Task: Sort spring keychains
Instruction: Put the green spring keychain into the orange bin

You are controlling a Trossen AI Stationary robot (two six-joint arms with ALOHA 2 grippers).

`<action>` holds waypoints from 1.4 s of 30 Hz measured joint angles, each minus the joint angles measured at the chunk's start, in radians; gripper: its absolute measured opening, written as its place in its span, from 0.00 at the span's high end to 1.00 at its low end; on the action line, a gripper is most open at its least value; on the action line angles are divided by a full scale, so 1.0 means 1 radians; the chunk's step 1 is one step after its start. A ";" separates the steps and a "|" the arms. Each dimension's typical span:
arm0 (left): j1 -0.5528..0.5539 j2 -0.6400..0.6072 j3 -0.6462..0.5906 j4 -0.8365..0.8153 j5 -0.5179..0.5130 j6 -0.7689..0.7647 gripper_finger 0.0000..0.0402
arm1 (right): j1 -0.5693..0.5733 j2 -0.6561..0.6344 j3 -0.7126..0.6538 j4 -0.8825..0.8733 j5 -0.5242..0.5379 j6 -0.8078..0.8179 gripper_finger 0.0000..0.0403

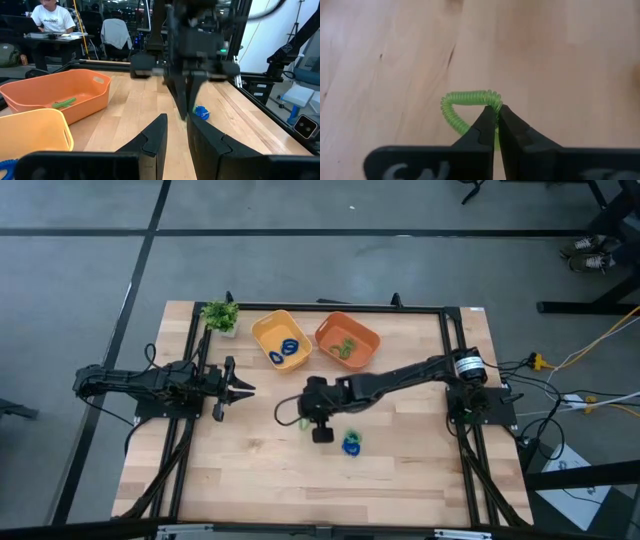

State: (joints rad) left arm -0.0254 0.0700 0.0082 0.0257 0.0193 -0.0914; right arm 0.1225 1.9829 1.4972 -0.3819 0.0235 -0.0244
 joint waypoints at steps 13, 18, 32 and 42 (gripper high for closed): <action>0.000 0.000 0.000 0.000 0.000 0.000 0.82 | -0.125 -0.003 0.466 -0.508 0.002 -0.152 0.98; 0.000 0.000 0.000 0.000 0.000 0.000 0.82 | -0.210 -0.003 0.566 -0.687 -0.001 -0.155 0.98; 0.000 0.000 0.000 0.000 0.000 0.000 0.83 | -0.469 -0.003 0.539 -0.819 -0.079 -0.123 0.98; 0.000 0.000 0.000 0.000 0.000 0.000 0.83 | -0.663 -0.003 0.539 -0.779 -0.076 -0.081 0.98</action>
State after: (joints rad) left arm -0.0254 0.0700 0.0082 0.0257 0.0191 -0.0914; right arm -0.5409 1.9804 2.0361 -1.1611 -0.0529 -0.1053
